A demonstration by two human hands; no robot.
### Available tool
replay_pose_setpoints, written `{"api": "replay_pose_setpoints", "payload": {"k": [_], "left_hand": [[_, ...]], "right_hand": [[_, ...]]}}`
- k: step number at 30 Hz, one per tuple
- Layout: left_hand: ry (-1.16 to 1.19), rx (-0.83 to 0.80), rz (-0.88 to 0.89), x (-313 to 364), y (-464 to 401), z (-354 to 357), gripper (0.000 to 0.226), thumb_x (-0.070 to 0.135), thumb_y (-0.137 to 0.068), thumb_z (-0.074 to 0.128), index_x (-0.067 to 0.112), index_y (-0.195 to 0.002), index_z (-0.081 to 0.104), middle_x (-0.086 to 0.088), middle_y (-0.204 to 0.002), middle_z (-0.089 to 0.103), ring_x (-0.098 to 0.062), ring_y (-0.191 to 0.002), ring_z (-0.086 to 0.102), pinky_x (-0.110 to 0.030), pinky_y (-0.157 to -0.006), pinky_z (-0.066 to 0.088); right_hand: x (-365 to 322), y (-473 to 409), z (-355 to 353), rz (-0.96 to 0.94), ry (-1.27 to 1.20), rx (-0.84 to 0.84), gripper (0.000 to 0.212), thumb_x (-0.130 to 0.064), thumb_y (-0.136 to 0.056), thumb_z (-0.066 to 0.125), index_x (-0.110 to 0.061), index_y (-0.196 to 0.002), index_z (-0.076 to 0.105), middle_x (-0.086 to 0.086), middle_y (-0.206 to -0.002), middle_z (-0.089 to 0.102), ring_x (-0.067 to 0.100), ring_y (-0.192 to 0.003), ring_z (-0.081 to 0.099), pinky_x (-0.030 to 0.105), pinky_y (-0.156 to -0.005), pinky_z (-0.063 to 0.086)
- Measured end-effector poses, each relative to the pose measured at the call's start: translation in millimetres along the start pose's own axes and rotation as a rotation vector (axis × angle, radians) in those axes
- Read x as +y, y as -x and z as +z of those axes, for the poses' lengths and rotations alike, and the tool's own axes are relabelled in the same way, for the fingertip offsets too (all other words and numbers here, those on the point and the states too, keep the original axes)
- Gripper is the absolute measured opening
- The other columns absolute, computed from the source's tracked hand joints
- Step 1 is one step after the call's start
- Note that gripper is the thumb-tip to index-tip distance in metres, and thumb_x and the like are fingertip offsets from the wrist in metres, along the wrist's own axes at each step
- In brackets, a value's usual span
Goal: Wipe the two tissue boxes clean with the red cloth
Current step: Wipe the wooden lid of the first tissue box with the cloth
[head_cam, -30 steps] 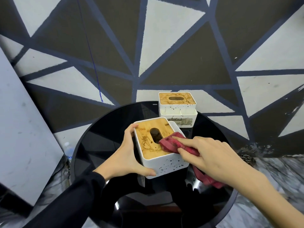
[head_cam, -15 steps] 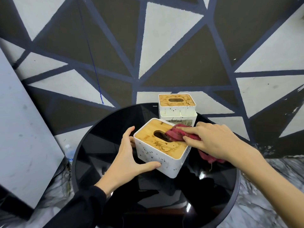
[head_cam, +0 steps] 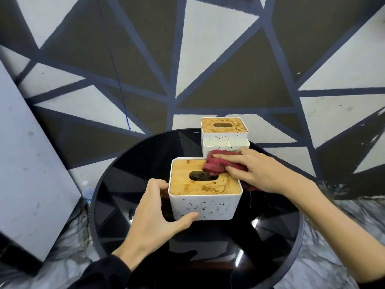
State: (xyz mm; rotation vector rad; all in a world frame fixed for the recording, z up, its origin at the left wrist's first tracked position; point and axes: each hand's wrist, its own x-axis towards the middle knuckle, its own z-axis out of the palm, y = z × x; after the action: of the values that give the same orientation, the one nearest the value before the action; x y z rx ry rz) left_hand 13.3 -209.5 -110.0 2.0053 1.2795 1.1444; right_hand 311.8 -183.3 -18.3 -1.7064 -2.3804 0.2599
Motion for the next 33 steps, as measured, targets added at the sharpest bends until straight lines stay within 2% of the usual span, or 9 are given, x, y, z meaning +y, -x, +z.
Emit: {"api": "replay_pose_setpoints", "payload": {"k": [2, 5, 9, 12, 14, 17, 20, 24, 33], "left_hand": [[-0.032, -0.002, 0.002, 0.5, -6.4, -5.0, 0.067, 0.072, -0.063, 0.078, 0.043, -0.113, 0.044, 0.025, -0.117, 0.057, -0.001, -0.112, 0.059, -0.028, -0.087, 0.053], [0.004, -0.069, -0.003, -5.4, -29.4, -11.6, 0.077, 0.069, -0.065, 0.076, 0.042, -0.128, 0.039, 0.021, -0.134, 0.048, 0.000, -0.126, 0.051, -0.028, -0.100, 0.048], [0.080, -0.344, 0.004, -11.2, -65.2, -17.8, 0.113, 0.069, -0.062, 0.081, 0.048, -0.154, 0.019, 0.030, -0.157, 0.024, 0.030, -0.135, 0.023, -0.003, -0.105, 0.030], [0.125, -0.514, -0.045, -15.5, -78.6, -19.1, 0.135, 0.075, -0.057, 0.088, 0.047, -0.163, 0.008, 0.027, -0.162, 0.033, 0.014, -0.141, 0.040, -0.018, -0.114, 0.038], [0.130, -0.542, -0.068, -16.1, -79.2, -18.0, 0.134, 0.073, -0.058, 0.089, 0.047, -0.162, 0.009, 0.025, -0.156, 0.045, 0.000, -0.139, 0.053, -0.032, -0.117, 0.044], [0.101, -0.502, -0.040, -16.4, -79.1, -16.2, 0.113, 0.061, -0.063, 0.087, 0.049, -0.154, 0.021, 0.022, -0.144, 0.056, -0.004, -0.131, 0.060, -0.038, -0.113, 0.050], [0.094, -0.506, -0.035, -15.5, -79.8, -17.7, 0.102, 0.061, -0.064, 0.086, 0.055, -0.146, 0.025, 0.030, -0.136, 0.057, -0.001, -0.129, 0.060, -0.033, -0.108, 0.052], [0.104, -0.505, -0.027, -18.1, -80.8, -17.6, 0.106, 0.064, -0.062, 0.086, 0.053, -0.147, 0.024, 0.027, -0.140, 0.057, -0.001, -0.130, 0.059, -0.029, -0.107, 0.050], [0.163, -0.552, -0.051, -19.0, -81.5, -15.2, 0.104, 0.058, -0.065, 0.088, 0.055, -0.146, 0.022, 0.034, -0.136, 0.055, 0.000, -0.132, 0.057, -0.021, -0.104, 0.050]], "right_hand": [[0.3, -2.4, -0.8, 0.008, -0.022, -0.011, 0.036, -0.066, -0.096, 0.032, -0.086, -0.123, 0.018, -0.007, -0.115, 0.052, 0.017, -0.107, 0.053, 0.040, -0.094, 0.050], [0.1, -3.3, -1.2, 0.032, -0.020, -0.009, 0.045, -0.063, -0.099, 0.034, -0.072, -0.142, 0.029, -0.007, -0.116, 0.051, 0.017, -0.110, 0.053, 0.039, -0.096, 0.049], [-4.2, 5.5, 0.7, 0.048, 0.053, 0.030, 0.051, -0.055, -0.104, 0.038, -0.054, -0.155, 0.034, -0.005, -0.131, 0.051, 0.017, -0.121, 0.049, 0.041, -0.104, 0.046], [-8.3, 9.7, 3.2, 0.083, 0.067, 0.045, 0.049, -0.055, -0.105, 0.037, -0.053, -0.154, 0.036, -0.008, -0.136, 0.052, 0.017, -0.126, 0.053, 0.039, -0.096, 0.050], [-10.9, 9.6, 5.1, 0.103, 0.087, 0.048, 0.047, -0.055, -0.105, 0.036, -0.053, -0.153, 0.038, -0.009, -0.125, 0.056, 0.019, -0.117, 0.059, 0.037, -0.085, 0.051], [-14.4, 8.6, 1.5, 0.111, 0.130, 0.020, 0.048, -0.055, -0.106, 0.035, -0.051, -0.153, 0.039, -0.008, -0.117, 0.056, 0.021, -0.109, 0.061, 0.038, -0.081, 0.049], [-18.0, 11.4, -3.2, 0.113, 0.157, -0.017, 0.048, -0.055, -0.106, 0.034, -0.050, -0.153, 0.040, -0.013, -0.109, 0.055, 0.021, -0.107, 0.062, 0.039, -0.079, 0.050], [-31.9, 30.6, -9.2, 0.141, 0.185, 0.004, 0.046, -0.055, -0.106, 0.034, -0.051, -0.151, 0.042, -0.018, -0.083, 0.041, 0.018, -0.094, 0.059, 0.032, -0.065, 0.037], [-56.6, 76.7, -3.1, 0.169, 0.133, -0.009, 0.028, -0.063, -0.102, 0.025, -0.053, -0.116, 0.048, -0.007, -0.085, 0.051, 0.013, -0.081, 0.056, 0.030, -0.064, 0.042]]}}
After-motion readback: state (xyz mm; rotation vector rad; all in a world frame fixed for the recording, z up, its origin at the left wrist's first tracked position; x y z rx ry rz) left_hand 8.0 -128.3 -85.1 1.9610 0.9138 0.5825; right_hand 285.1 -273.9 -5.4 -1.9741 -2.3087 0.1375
